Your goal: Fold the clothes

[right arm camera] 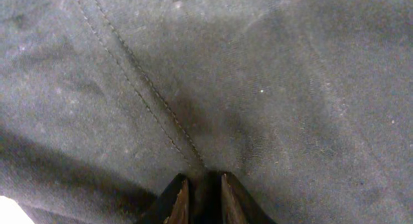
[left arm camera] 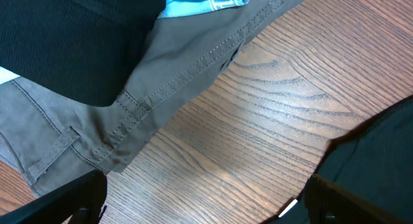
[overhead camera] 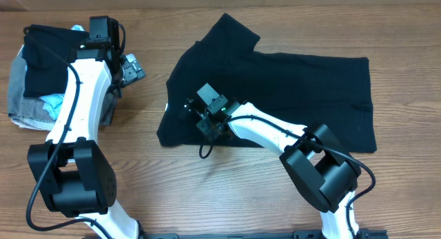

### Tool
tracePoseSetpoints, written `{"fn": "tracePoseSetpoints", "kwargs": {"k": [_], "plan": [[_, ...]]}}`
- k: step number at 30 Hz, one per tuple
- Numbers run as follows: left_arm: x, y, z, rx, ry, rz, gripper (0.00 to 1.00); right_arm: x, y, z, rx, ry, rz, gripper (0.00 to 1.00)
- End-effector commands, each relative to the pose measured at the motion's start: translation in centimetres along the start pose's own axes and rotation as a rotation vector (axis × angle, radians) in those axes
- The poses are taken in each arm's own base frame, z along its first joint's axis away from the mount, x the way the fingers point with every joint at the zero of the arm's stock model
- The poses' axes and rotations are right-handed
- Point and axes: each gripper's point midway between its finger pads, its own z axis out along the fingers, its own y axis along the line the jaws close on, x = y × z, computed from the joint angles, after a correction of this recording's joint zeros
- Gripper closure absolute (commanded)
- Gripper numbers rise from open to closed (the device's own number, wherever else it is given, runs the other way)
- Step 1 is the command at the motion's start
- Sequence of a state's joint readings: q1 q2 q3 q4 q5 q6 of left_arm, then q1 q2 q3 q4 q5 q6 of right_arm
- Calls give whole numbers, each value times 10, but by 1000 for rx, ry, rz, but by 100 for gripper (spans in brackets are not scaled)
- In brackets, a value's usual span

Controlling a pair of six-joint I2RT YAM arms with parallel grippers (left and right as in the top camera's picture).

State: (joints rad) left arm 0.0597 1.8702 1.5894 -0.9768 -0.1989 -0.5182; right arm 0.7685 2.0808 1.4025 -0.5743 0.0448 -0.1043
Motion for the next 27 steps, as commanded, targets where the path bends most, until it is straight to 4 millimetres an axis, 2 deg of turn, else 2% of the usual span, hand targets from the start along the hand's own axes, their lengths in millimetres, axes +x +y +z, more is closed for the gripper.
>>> {"fn": "tracePoseSetpoints", "kwargs": {"k": [1,7,13,16,19,23,27], "plan": [[2,0,5,-13,10,-9,0,-12,2,-5,1,-34,11,83],[2,1,5,-14,11,-9,0,-20,2,-13,2,-63,21,96],[2,1,5,-14,11,-9,0,-25,1,-17,3,-77,23,96],[2,0,5,-13,10,-9,0,-23,1,-17,1,-71,23,87],[2,1,5,-14,11,-9,0,-19,7,-17,-31,-54,20,69],[2,1,5,-14,11,-9,0,-16,20,-16,-101,-45,19,64],[2,1,5,-14,11,-9,0,-12,21,-13,-105,-34,21,62]]}}
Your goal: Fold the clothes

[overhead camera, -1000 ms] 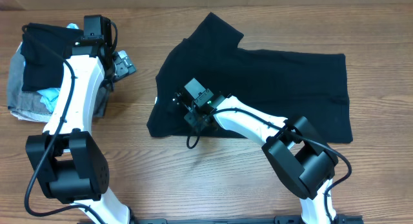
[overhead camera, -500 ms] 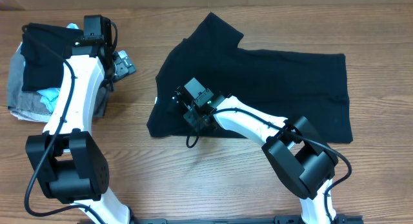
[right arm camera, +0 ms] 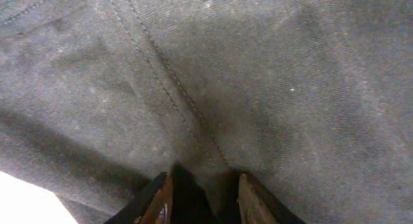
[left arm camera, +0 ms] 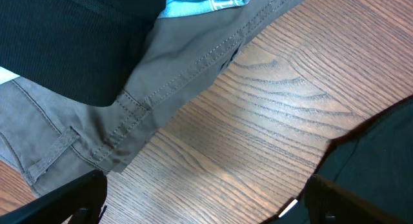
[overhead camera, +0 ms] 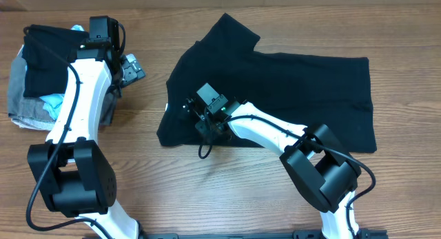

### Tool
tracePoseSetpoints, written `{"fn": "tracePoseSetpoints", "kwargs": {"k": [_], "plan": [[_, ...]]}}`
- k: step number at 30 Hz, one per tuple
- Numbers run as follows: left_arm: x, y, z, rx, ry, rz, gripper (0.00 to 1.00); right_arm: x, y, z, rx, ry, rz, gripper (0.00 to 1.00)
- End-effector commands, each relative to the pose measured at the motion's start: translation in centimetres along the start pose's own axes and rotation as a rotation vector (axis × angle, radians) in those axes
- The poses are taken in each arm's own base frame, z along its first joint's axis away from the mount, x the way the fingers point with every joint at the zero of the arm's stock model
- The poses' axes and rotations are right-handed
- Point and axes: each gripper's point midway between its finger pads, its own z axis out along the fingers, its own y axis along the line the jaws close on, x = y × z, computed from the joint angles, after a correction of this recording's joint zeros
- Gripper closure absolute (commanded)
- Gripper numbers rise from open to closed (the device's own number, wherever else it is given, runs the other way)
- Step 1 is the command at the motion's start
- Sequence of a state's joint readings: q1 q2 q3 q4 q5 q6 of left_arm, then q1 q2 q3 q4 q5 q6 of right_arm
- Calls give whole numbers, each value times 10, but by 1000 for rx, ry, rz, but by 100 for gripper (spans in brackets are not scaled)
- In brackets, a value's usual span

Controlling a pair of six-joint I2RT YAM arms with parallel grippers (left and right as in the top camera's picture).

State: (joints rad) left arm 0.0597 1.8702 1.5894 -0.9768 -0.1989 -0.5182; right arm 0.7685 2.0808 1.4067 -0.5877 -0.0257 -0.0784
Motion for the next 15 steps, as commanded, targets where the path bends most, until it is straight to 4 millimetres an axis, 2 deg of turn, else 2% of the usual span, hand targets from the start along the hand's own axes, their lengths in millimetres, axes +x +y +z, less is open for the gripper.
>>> {"fn": "tracePoseSetpoints", "kwargs": {"k": [1,8,15], "plan": [[2,1,5,-14,11,-9,0,-12,10,-11,-35,-37,-6,62],[2,1,5,-13,11,-9,0,-8,8,-3,-30,-23,-5,61],[2,1,5,-14,11,-9,0,-18,0,-3,12,-62,-4,62]]}}
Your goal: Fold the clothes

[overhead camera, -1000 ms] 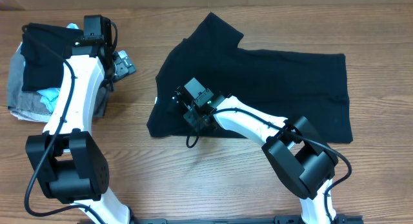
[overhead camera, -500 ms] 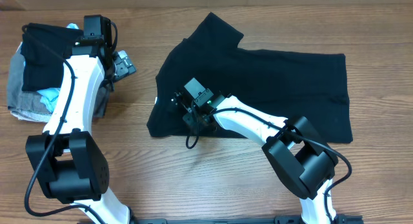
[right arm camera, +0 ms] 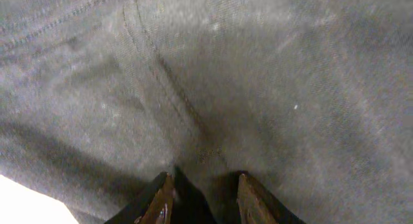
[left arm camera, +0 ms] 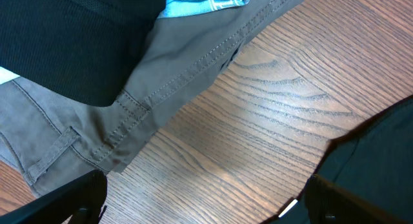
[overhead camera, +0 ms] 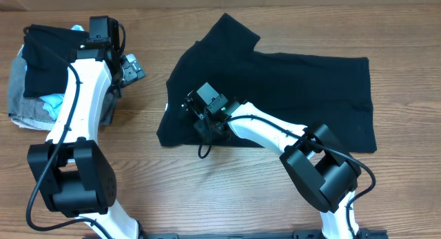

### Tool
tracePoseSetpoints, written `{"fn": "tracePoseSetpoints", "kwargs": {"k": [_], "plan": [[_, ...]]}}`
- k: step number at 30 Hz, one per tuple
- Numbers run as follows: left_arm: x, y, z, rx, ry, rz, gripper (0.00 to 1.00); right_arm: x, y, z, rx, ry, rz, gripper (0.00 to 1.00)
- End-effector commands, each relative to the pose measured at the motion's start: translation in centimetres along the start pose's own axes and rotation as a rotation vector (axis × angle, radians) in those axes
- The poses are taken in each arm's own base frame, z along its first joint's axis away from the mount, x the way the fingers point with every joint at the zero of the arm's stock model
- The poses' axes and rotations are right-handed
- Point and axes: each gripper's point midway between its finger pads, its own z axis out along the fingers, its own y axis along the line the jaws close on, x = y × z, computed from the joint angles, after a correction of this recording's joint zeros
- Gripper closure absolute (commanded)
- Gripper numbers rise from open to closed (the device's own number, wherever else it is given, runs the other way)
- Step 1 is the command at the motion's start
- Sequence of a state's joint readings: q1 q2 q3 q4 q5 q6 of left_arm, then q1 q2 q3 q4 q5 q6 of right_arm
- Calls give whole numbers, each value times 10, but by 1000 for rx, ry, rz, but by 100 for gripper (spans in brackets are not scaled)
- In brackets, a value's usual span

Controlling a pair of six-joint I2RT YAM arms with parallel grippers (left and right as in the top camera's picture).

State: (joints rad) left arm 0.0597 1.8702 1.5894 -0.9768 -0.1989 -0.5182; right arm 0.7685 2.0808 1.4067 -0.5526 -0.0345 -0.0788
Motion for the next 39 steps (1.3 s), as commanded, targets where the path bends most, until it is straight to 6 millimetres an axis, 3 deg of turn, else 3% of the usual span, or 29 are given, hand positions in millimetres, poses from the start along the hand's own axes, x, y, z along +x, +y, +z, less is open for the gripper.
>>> {"fn": "tracePoseSetpoints", "kwargs": {"k": [1,14,19,39], "plan": [[2,1,5,-14,11,-9,0,-10,-3,-3,28,-32,-2,62],[2,1,5,-14,10,-9,0,-10,-4,-2,32,-30,-2,63],[2,1,5,-14,10,-9,0,-8,-3,0,32,-24,-2,56],[2,1,5,-14,11,-9,0,-7,-4,2,32,-18,-2,48]]}}
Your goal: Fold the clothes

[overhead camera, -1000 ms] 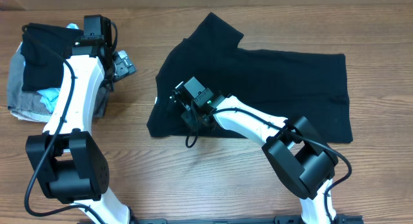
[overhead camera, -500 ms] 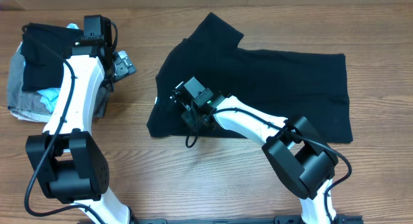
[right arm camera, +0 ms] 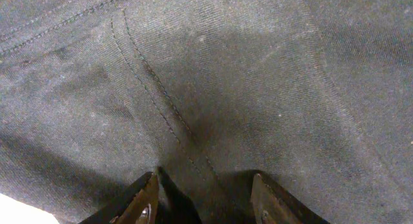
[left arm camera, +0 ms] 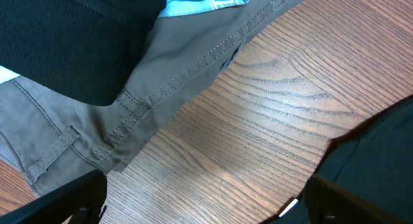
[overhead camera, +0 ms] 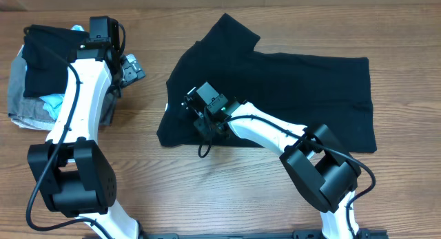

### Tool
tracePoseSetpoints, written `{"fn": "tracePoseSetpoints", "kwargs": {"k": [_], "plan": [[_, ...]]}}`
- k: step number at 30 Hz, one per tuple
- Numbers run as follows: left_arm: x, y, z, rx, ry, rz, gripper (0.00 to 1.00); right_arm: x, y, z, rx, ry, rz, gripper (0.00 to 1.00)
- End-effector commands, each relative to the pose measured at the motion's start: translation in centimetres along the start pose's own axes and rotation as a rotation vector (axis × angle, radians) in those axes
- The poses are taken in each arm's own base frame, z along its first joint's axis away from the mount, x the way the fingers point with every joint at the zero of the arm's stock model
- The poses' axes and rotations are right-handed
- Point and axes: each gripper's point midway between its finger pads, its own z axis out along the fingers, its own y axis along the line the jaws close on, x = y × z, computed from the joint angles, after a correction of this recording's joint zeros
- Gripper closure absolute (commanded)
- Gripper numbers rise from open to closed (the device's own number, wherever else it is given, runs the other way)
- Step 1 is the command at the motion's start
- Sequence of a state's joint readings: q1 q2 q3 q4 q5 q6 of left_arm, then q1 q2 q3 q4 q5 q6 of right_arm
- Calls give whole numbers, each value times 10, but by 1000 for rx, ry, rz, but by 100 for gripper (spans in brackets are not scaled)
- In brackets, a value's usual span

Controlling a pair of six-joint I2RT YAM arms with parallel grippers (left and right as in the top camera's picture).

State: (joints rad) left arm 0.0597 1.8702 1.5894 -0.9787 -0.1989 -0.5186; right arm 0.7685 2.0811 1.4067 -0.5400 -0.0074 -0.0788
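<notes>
A black T-shirt [overhead camera: 289,94] lies spread on the wooden table, its sleeve end to the left. My right gripper [overhead camera: 194,109] stands open low over the shirt's left part; in the right wrist view its fingers [right arm camera: 145,201] straddle a stitched seam [right arm camera: 161,108], with the cloth lying flat between them. My left gripper [overhead camera: 129,65] hangs open over bare wood beside a pile of clothes [overhead camera: 38,74]; its dark fingers [left arm camera: 77,201] frame wood grain, with grey trousers [left arm camera: 97,121] to the upper left.
The pile at the far left holds a black garment [overhead camera: 48,49], grey trousers and a bit of light blue cloth [overhead camera: 54,101]. Bare table [overhead camera: 172,191] lies along the front. A white label [left arm camera: 288,208] shows on the black shirt's edge in the left wrist view.
My right gripper's fingers stand wider apart over the seam than 1.3 s ago. The left arm and the shirt have not moved.
At first my right gripper's fingers were nearly together on the shirt's seam. By 1.8 s ago they had parted, and the cloth lay flat. They have spread further since. My left gripper stayed open by the pile throughout.
</notes>
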Motion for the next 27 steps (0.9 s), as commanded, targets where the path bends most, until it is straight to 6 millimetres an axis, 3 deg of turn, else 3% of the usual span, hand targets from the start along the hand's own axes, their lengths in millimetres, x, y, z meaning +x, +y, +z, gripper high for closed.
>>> {"fn": "tracePoseSetpoints", "kwargs": {"k": [1,7,13,18,23,27], "plan": [[2,0,5,-13,9,-9,0,-4,1,2,5,-6,-1,48],[2,0,5,-13,9,-9,0,-3,1,3,5,-4,-1,50],[2,0,5,-13,9,-9,0,-2,1,5,5,0,-1,65],[2,0,5,-13,9,-9,0,-2,1,5,5,1,-1,73],[2,0,5,-13,9,-9,0,-4,1,5,5,-9,-1,93],[2,0,5,-13,9,-9,0,-8,1,4,5,-22,-1,96]]}}
